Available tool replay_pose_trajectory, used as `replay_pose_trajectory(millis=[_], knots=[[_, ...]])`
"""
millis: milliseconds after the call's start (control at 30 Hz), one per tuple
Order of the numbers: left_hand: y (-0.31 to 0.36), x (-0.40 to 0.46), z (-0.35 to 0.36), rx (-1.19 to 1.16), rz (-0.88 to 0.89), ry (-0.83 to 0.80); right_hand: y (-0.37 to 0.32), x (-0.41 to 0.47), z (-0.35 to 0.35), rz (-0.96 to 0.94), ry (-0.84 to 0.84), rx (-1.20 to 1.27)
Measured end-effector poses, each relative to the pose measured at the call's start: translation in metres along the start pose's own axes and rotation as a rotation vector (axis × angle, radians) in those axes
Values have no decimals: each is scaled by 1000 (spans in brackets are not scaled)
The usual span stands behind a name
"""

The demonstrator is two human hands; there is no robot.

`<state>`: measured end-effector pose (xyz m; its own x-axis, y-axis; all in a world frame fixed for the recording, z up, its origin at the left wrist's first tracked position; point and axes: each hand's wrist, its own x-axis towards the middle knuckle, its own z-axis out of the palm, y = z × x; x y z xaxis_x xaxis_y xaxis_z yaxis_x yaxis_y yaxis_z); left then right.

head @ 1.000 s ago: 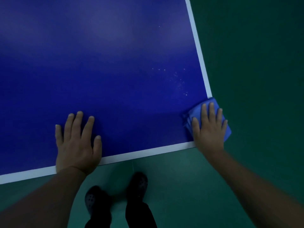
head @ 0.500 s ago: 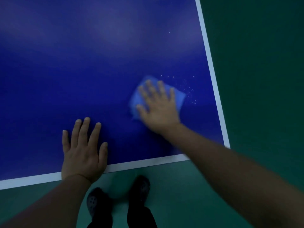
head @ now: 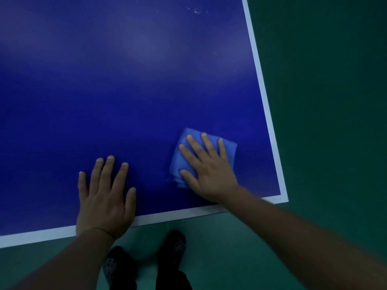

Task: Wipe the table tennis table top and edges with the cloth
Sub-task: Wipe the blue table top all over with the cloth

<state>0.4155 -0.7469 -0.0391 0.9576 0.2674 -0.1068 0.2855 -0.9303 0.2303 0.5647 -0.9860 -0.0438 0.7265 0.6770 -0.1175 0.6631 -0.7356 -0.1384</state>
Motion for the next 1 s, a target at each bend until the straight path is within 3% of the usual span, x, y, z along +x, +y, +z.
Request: replay_pose_trajectory(millis=[67,133,233,467,633,800,867,1000], knots=[[0,0,0,-3,-1,1,52,17,-5,145,33,-56],[0,1,0,-4,0,-1,105,35,-17,455,31,-44],[0,0,-1,-6,-3,-16,127,29,-24,701,22,53],[0,1,2,33,2,-16,30,-22,-8,740,-16,69],[0,0,4,0,4,66,-82,46,4,132,8,28],[-1,0,7,3,-20,91,-110,138,-8,-74,-36,23],[-2,0,7,18,-11,60,-73,155,-12,-14,-45,14],[-4,0,7,59,4,-16,66,140,-28,451,-16,-32]])
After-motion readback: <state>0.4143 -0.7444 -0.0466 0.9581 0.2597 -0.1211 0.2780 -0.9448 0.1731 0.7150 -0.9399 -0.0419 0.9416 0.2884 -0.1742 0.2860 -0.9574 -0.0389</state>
